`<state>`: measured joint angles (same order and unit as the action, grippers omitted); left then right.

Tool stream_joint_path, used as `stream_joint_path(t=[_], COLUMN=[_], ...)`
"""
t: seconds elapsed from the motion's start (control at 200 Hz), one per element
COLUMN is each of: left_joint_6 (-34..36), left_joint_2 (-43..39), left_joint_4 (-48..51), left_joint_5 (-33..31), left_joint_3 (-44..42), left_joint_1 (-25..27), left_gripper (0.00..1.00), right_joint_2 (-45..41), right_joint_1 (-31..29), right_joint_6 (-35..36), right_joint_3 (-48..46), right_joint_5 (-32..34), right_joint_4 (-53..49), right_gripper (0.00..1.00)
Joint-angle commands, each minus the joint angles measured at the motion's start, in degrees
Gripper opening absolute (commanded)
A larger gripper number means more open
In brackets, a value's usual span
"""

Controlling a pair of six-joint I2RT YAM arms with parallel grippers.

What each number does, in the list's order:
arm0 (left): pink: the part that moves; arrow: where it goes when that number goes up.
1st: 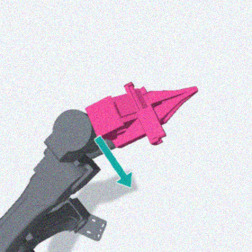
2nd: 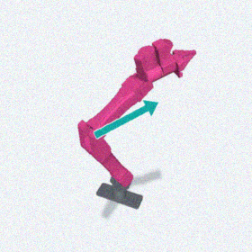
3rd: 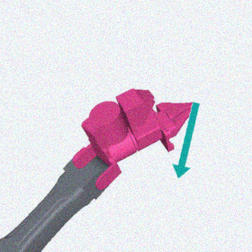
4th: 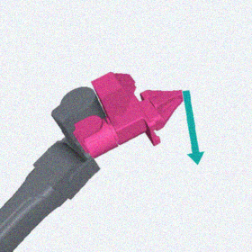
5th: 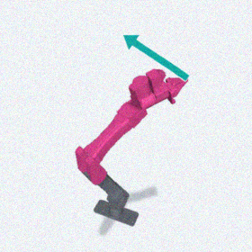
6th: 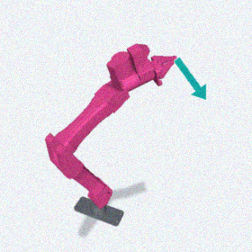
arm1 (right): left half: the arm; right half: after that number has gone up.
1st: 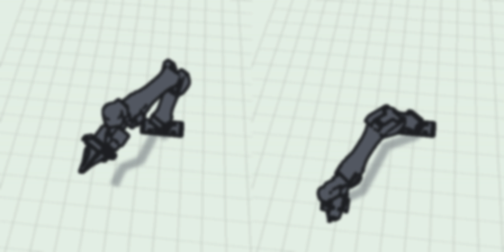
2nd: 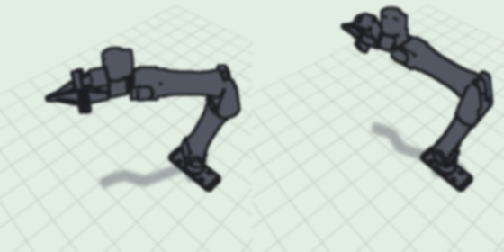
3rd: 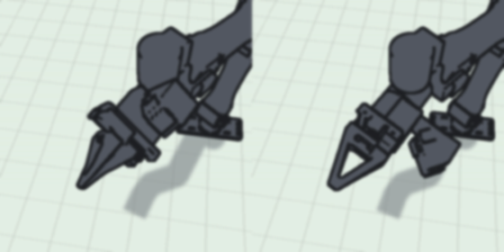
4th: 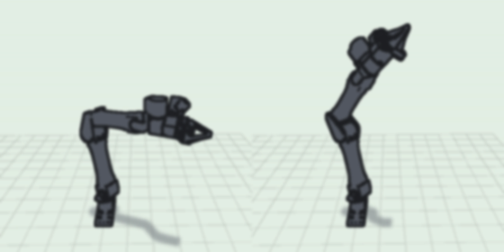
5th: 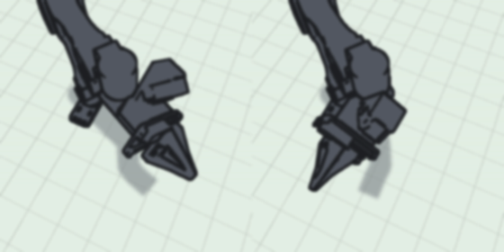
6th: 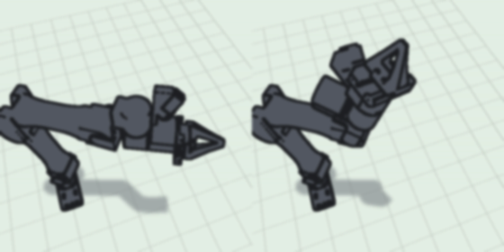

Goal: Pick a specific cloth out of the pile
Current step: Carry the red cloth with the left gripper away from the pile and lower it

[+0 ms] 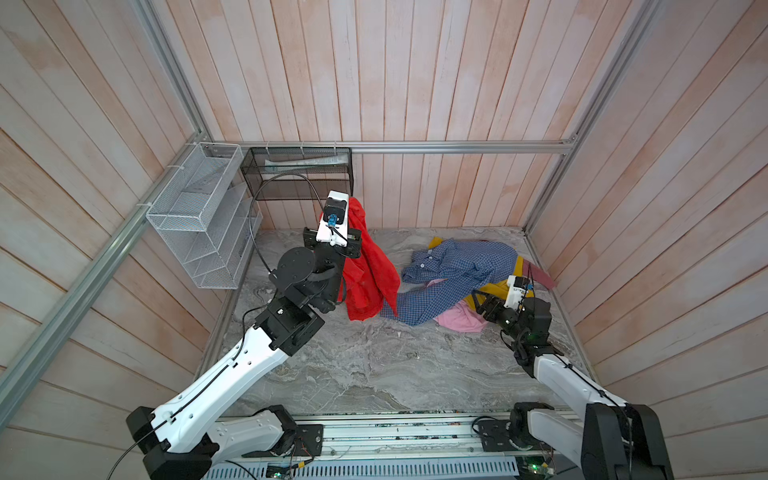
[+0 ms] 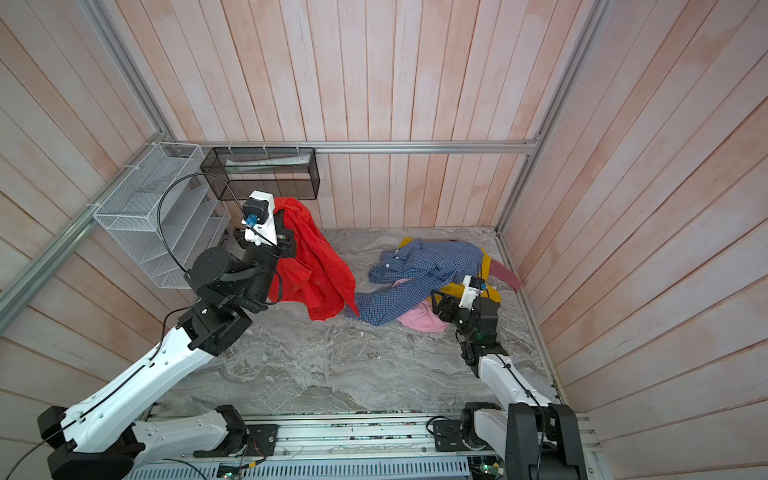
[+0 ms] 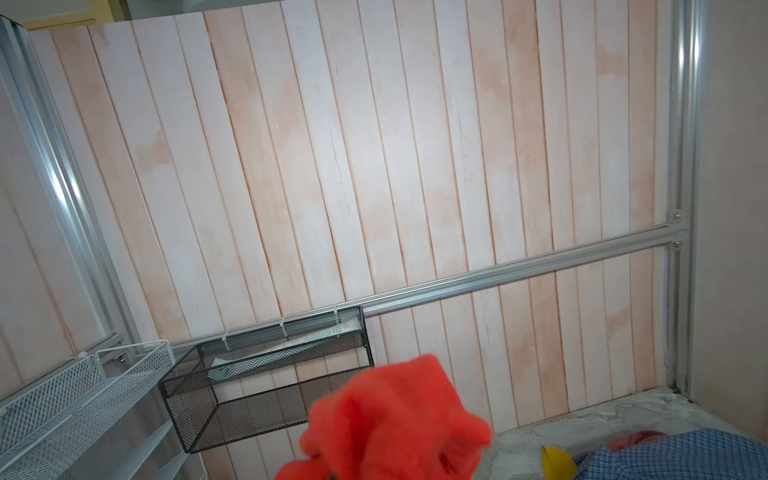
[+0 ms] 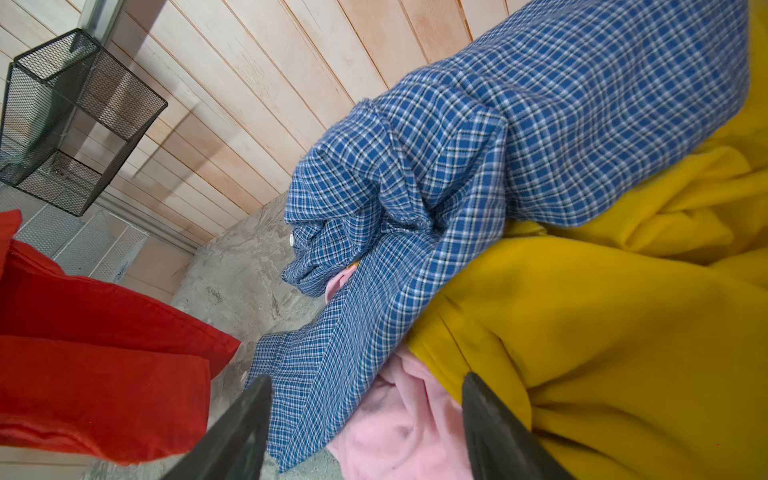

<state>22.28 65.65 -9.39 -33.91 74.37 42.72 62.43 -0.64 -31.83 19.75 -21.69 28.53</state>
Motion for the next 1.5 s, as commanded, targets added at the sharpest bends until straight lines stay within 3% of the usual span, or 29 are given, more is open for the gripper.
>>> stream_joint_path(t=[0.0,0.225,0.42,0.61,0.85,1.491], left_joint_6=[-2.9,-12.8,-15.0,-15.8,-19.0,-37.9], left_joint_2=[0.6,2.4,2.7,2.5,6.9,16.3], left_joint_4=[2.6,12.7,17.1,18.3,20.0,25.8], left_joint_5=[-1.2,2.0,0.4,1.4,2.1,13.9], left_joint_3=[1.3,-1.1,-4.5,-7.8,-11.1,-19.0], left_joint_1=[-3.7,-13.0,-17.6,-17.6,-13.8,-16.3], left_gripper=[0.00,0.00,0.00,0.00,0.00,0.00], right_joint_2=[-1.0,-1.6,-2.4,-1.5,-1.0,-3.0], right_joint_1=[0.2,0.2,0.2,0.3,0.2,0.2], right_joint_6=[0.5,0.5,0.6,-0.1,0.1,0.5], right_joint_3=[0.2,0.4,-0.1,-0.3,0.3,-0.7], right_joint_5=[0.6,0.5,1.5,0.7,0.0,0.8], right_joint_4=[-0.9,-1.7,-1.8,-1.1,-1.6,-2.7], right_gripper=[0.73,0.73,0.73,0.73,0.73,0.73])
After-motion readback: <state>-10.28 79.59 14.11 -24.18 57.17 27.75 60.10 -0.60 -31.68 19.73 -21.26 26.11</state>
